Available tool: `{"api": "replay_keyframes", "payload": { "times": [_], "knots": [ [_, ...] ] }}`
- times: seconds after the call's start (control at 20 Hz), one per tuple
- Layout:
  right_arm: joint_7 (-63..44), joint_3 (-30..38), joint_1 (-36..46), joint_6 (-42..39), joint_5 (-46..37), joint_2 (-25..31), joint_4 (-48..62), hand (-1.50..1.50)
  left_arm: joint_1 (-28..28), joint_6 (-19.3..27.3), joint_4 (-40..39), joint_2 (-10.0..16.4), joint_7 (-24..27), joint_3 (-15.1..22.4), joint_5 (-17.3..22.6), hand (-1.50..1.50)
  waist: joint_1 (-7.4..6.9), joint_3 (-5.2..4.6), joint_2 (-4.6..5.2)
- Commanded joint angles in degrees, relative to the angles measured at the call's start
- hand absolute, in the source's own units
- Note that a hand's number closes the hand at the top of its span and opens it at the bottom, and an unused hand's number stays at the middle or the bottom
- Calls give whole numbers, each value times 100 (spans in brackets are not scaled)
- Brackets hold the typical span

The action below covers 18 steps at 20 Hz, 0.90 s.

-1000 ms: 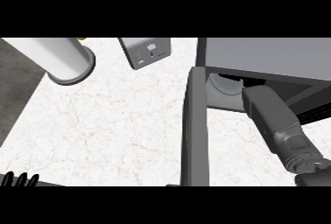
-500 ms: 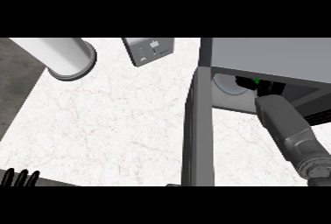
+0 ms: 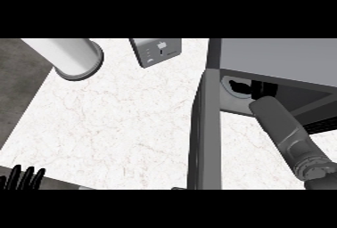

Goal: Pick up the milk, place it into the microwave and close the microwave

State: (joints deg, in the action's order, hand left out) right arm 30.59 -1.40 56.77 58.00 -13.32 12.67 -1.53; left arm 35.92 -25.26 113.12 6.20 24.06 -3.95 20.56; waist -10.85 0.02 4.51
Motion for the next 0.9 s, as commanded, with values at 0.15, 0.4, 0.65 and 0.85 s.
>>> {"api": "replay_keyframes", "payload": {
  "times": [0.15, 0.4, 0.65, 0.85],
  "knots": [
    [61, -164, 265, -697, -162, -332, 66, -150, -191, 50, -88, 24, 9, -45, -97, -150, -9, 41, 5],
    [131, -134, 290, -1247, -129, -502, 53, -150, -173, 24, -119, -6, 140, -101, -96, -150, 73, 36, -68],
    [421, 282, 233, -1635, 280, -695, -338, -150, -120, -29, -161, 12, 120, -108, -43, -150, 213, 47, -94],
    [752, 553, 111, -1962, 536, -865, -533, -150, -145, -49, -97, 35, 137, -117, -65, -150, 317, 46, -134]
  ]
}}
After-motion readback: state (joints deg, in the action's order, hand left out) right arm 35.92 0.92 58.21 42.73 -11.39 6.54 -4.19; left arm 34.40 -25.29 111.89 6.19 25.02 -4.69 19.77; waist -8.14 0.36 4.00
